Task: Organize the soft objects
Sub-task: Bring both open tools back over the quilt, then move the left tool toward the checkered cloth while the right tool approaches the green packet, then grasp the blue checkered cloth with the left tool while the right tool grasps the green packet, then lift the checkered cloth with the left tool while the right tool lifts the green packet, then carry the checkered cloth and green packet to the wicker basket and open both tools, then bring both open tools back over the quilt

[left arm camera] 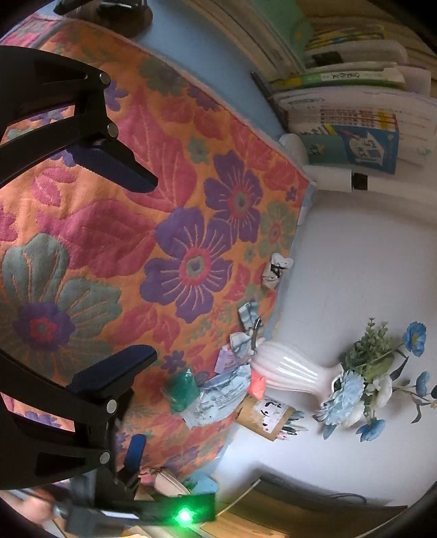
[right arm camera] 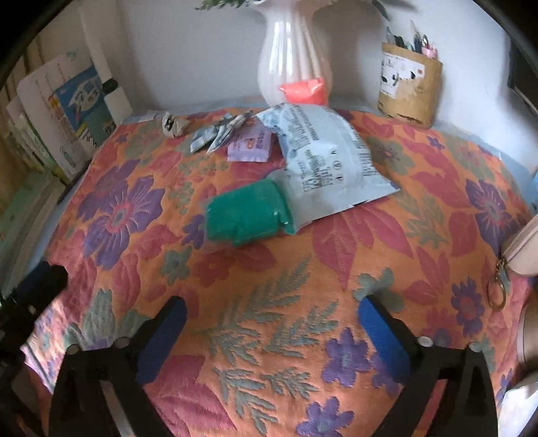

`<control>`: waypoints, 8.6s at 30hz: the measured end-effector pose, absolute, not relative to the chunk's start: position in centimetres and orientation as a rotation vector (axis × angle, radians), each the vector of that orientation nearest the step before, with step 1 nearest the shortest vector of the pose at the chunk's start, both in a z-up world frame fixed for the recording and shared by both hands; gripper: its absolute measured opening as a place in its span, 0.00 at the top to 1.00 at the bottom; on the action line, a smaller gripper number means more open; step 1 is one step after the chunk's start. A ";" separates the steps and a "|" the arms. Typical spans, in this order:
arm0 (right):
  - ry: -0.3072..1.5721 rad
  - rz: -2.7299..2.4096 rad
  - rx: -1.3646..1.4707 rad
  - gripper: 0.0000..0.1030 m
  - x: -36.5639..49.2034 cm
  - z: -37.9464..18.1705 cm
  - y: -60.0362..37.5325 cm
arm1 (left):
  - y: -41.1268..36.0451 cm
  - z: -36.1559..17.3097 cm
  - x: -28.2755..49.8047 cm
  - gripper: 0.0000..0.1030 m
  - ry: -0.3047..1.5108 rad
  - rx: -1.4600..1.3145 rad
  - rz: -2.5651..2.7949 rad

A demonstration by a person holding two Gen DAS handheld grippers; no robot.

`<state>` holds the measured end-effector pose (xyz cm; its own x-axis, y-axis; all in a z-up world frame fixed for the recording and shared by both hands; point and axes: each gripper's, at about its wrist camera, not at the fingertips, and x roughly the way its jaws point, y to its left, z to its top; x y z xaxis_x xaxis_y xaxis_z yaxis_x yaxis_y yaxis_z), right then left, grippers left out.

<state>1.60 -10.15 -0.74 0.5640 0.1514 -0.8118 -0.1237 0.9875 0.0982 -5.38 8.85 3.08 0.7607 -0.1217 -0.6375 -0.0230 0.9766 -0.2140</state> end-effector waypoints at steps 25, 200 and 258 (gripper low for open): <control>0.915 0.103 -0.017 0.00 0.0 -1.4 -9.3 | 8.1 2.5 -4.3 0.11 0.767 -0.152 -0.032; 0.666 0.162 0.695 0.67 -16.8 6.8 -33.1 | -18.0 9.7 -13.0 0.83 0.684 0.009 -0.862; 0.423 0.162 0.314 0.24 -20.2 16.1 -28.5 | -9.4 15.4 -11.3 0.20 0.477 0.045 -0.279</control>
<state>-20.16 -28.50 16.05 0.8998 0.2187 -0.3775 -0.0889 0.9390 0.3322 -11.32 -9.40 15.42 0.8512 -0.2539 -0.4594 0.2750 0.9612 -0.0218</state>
